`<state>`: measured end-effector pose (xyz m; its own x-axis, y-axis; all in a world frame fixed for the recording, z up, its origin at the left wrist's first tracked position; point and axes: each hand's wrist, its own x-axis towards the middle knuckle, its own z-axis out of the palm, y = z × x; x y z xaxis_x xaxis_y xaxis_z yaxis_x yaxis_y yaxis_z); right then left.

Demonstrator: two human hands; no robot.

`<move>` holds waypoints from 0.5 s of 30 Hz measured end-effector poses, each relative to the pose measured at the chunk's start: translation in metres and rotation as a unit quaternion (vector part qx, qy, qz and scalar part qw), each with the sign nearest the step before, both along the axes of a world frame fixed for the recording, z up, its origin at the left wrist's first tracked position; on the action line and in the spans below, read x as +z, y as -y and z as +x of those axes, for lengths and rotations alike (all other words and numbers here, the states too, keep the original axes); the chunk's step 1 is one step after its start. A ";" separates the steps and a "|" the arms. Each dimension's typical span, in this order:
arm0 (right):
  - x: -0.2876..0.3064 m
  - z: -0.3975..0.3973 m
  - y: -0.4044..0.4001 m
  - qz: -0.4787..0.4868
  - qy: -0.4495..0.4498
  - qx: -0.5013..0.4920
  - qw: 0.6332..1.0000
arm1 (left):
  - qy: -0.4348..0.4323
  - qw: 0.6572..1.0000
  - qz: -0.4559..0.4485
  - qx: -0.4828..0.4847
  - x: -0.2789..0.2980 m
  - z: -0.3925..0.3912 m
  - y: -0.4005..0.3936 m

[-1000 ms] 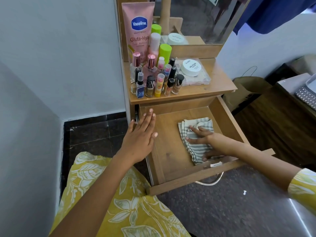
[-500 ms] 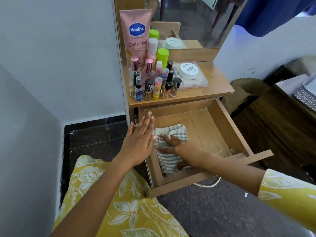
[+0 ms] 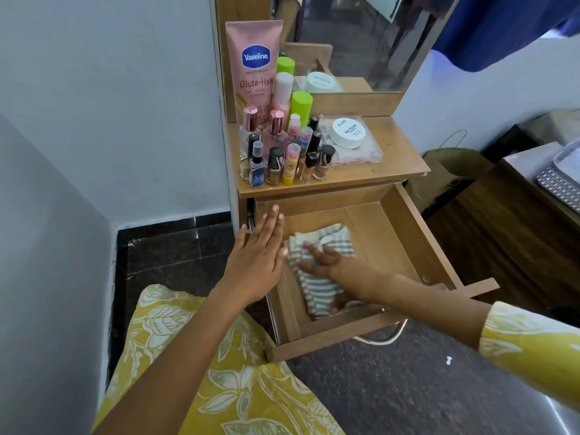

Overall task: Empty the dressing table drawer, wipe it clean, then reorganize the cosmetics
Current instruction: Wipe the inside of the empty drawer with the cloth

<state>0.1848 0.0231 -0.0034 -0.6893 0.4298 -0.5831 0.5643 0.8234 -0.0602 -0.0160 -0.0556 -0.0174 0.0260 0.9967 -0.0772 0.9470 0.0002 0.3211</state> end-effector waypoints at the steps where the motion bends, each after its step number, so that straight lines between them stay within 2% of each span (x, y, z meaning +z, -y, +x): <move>1: -0.002 -0.014 0.006 -0.005 -0.005 0.013 1.000 | -0.003 1.000 0.002 0.001 0.000 0.000 0.000; 5: -0.007 -0.023 0.009 -0.011 -0.009 0.014 1.000 | -0.015 1.000 0.000 0.007 0.003 0.001 0.000; 12: 0.012 0.055 -0.036 0.004 0.065 -0.065 0.996 | -0.025 0.997 0.008 0.070 0.007 0.020 -0.006; 15: 0.014 0.055 -0.038 -0.031 0.069 -0.215 0.974 | 0.005 0.992 0.029 0.124 0.006 0.036 -0.012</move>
